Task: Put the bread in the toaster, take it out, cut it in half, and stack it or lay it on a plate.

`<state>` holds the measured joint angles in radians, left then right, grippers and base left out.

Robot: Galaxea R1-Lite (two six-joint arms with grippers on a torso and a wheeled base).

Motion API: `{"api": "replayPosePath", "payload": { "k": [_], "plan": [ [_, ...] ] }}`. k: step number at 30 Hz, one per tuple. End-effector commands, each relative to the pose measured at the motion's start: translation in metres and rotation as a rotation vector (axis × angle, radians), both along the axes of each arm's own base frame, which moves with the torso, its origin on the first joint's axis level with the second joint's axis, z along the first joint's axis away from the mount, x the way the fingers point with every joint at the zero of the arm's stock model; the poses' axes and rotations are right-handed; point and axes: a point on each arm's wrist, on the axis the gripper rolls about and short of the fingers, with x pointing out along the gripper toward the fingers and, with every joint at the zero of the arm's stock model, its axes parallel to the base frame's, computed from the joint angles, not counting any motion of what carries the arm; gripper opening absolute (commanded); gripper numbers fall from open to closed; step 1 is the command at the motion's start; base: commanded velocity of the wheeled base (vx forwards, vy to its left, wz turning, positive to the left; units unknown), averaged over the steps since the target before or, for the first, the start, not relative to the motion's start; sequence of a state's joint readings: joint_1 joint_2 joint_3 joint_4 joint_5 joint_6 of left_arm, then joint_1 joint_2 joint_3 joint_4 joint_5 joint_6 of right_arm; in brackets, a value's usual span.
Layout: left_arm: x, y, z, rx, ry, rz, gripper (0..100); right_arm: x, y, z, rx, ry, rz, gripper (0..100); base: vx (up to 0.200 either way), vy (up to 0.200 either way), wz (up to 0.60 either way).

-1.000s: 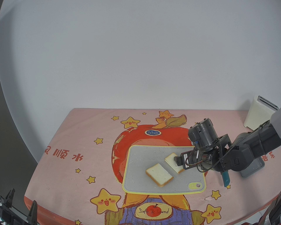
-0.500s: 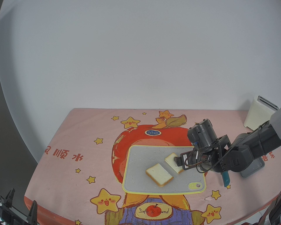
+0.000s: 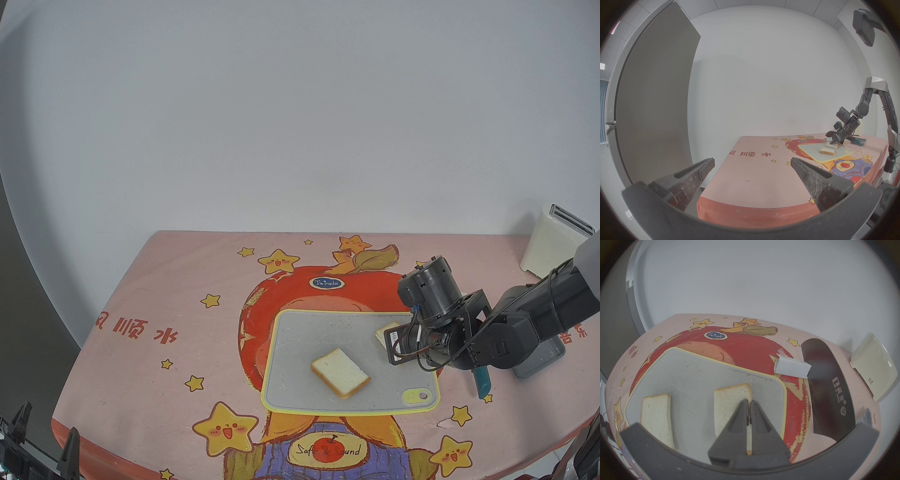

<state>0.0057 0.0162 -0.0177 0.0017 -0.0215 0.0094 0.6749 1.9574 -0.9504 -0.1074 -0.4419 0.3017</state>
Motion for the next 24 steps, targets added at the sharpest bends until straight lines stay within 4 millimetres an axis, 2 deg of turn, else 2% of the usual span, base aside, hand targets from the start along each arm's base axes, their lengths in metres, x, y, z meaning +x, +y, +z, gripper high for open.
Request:
{"api": "replayPosePath", "payload": {
  "k": [1,24],
  "plan": [
    [0.0,0.0,-0.0048,0.0,0.0,0.0,100,-0.0003,0.0011,-0.0002,0.001,0.0,0.003,0,0.0,0.0,0.0],
    [0.0001,0.0,-0.0052,0.0,0.001,0.0,100,-0.0038,0.0003,0.0076,0.016,-0.016,0.009,0,0.0,0.0,0.0]
  ]
}}
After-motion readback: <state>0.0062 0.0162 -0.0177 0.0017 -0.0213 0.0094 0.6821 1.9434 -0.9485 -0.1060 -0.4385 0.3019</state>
